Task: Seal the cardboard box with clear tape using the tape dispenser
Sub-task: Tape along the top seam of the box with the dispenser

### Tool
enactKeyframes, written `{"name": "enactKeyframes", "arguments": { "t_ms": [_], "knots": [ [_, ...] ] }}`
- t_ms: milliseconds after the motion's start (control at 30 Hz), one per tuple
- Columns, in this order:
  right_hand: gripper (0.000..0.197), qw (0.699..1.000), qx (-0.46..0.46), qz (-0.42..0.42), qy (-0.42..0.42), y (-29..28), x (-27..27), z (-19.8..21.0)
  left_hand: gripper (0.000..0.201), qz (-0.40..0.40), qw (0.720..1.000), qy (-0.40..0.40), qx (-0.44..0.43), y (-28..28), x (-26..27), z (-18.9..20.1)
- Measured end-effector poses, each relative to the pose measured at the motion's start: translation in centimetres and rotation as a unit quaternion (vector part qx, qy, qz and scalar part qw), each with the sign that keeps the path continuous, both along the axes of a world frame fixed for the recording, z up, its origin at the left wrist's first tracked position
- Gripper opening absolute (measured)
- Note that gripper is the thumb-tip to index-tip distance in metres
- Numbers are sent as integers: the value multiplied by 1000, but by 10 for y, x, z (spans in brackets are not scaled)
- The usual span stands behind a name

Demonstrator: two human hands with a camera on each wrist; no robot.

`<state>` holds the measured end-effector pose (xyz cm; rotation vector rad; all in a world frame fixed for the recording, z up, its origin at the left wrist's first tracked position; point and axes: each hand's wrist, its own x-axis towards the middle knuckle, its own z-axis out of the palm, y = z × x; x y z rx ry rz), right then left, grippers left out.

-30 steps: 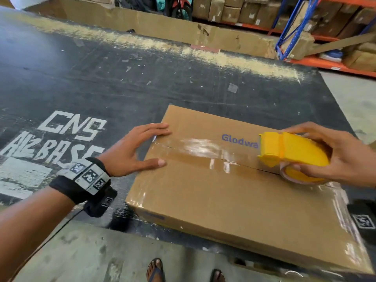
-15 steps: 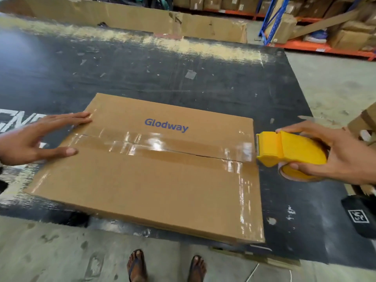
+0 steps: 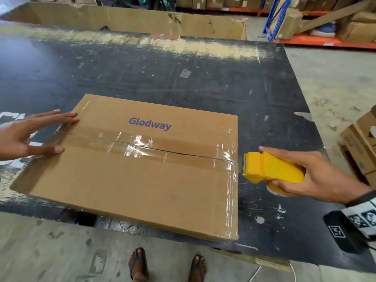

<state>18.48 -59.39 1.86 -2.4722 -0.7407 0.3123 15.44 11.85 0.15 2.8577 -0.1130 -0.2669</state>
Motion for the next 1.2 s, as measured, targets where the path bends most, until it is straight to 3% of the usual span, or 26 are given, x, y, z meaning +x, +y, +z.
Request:
{"name": "enactKeyframes", "arguments": {
  "t_ms": [167,333,433,567,633,733,867,1067,1200],
  "knots": [
    [81,999,24,13,15,5,5,-16,106,-57,998,-14,16,-87,-10,47],
    [81,999,26,17,30,4,9,-22,85,-121,993,-12,-14,-202,-12,67],
    [81,999,30,22,34,6,9,-24,77,-213,976,-20,-51,-283,-11,65],
    [80,998,32,26,37,5,10,-25,86,-313,950,16,-4,-367,-6,44],
    [78,998,29,25,41,1,12,-24,89,-320,943,77,38,-380,-3,37],
    [72,997,1,33,65,-2,23,-15,87,-326,938,106,51,-381,-1,37],
    [61,991,-52,61,111,4,39,8,86,-327,936,112,65,-383,-2,41],
    [58,980,-168,82,71,24,46,37,87,-320,940,81,81,-385,-1,48],
    [43,971,-197,101,95,34,53,56,87,-316,940,86,93,-386,-2,50]
  ]
}}
